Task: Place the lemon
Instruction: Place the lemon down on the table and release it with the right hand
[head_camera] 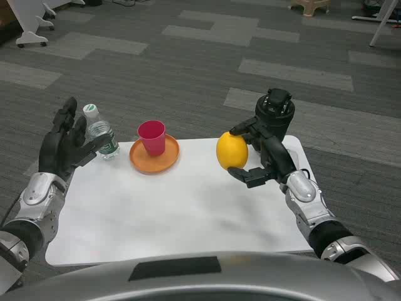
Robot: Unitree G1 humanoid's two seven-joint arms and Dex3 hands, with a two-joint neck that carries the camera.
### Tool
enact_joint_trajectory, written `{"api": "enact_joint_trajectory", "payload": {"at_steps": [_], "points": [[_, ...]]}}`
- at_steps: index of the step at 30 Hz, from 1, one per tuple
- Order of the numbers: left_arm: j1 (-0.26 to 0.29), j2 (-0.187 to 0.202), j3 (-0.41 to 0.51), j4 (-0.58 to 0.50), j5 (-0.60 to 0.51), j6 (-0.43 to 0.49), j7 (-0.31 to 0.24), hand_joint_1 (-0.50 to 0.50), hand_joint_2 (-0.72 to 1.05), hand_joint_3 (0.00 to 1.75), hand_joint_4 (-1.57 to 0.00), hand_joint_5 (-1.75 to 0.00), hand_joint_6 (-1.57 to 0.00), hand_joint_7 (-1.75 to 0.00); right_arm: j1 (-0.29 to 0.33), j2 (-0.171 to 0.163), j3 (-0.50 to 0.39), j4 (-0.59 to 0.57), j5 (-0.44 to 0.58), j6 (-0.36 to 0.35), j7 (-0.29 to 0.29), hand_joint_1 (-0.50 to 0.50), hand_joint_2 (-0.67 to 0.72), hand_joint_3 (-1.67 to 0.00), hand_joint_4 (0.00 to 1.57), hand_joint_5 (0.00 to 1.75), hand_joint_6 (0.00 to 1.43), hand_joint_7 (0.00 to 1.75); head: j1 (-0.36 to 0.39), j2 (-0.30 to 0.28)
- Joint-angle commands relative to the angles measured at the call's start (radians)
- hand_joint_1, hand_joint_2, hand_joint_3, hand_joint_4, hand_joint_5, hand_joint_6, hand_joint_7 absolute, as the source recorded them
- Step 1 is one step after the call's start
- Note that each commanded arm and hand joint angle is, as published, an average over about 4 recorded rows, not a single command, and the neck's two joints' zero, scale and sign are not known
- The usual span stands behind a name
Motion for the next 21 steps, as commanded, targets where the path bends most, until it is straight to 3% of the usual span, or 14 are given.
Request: {"api": "enact_joint_trajectory", "payload": {"at_steps": [1, 12, 21], "points": [[0.002, 0.009, 0.012, 0.002, 0.005, 0.002, -0.005, 0.5, 0.78, 0.09, 0.0, 0.0, 0.0, 0.0, -0.02, 0.0, -0.02, -0.002, 0.006, -0.003, -0.008, 0.08, -0.6, -1.11, 0.26, 1.75, 0.26, 1.47, 0.018, 0.021], [0.002, 0.01, 0.012, 0.002, 0.005, 0.002, -0.005, 0.5, 0.78, 0.02, 0.0, 0.0, 0.0, 0.0, -0.022, 0.0, -0.018, 0.002, 0.005, -0.002, -0.008, 0.08, -0.59, -1.11, 0.26, 1.75, 0.26, 1.47, 0.013, 0.012], [0.002, 0.011, 0.012, 0.002, 0.005, 0.002, -0.005, 0.5, 0.78, 0.07, 0.0, 0.0, 0.0, 0.0, -0.021, 0.0, -0.012, 0.045, -0.024, -0.002, -0.007, 0.08, -0.6, -1.11, 0.24, 1.75, 0.26, 1.47, 0.005, -0.031]]}}
